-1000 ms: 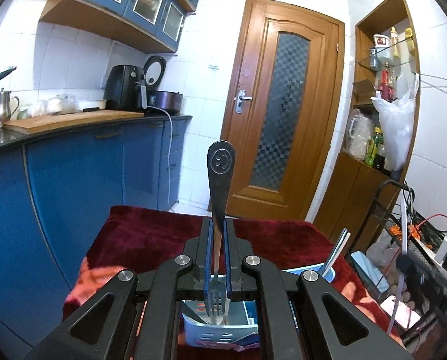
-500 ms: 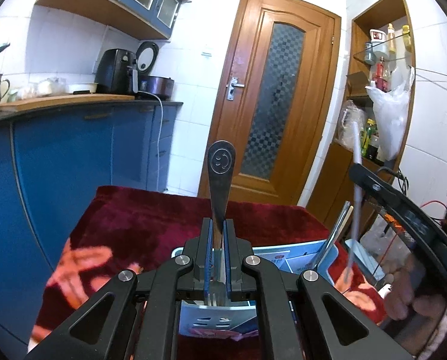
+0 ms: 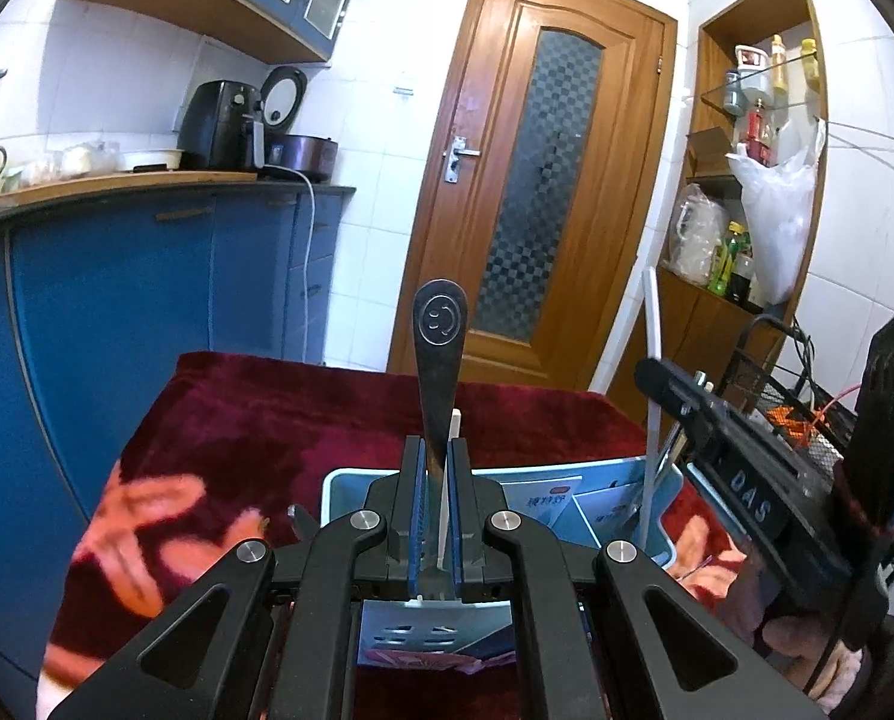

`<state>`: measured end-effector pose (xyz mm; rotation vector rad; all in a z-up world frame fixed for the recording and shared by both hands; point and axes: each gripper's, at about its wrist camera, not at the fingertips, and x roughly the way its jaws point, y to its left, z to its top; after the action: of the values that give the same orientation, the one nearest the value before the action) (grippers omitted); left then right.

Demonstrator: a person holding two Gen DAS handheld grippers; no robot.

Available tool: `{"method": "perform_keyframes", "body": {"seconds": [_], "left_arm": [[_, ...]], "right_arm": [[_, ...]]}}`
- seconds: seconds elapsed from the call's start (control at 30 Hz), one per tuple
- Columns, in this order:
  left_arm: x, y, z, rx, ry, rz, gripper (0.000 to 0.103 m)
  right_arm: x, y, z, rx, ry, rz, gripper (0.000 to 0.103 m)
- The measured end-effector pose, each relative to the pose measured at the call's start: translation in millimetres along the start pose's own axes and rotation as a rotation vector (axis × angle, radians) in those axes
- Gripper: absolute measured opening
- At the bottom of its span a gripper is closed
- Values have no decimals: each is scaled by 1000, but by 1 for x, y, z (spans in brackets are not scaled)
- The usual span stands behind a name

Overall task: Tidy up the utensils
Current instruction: 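Lower the held utensils into the blue caddy and open both tools, then move both tools back to the blanket and grasp a metal fork with the left tool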

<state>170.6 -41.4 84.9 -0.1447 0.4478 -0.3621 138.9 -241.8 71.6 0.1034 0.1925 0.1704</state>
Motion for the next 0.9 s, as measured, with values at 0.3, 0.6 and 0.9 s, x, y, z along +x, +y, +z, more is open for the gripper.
{"method": "perform_keyframes", "body": {"seconds": [0.3,0.6,0.9], "left_arm": [[-11,-12,1,27,20,-8,15],[-37,-23,0,39,22,-22,24],[-70,-34,-5,55,27,-28,25]], "right_arm": [[-19,-5,-5,28,44,2,25],[-62,2,9,36,1,-2,25],[-102,9,10,52,34,-3,25]]}}
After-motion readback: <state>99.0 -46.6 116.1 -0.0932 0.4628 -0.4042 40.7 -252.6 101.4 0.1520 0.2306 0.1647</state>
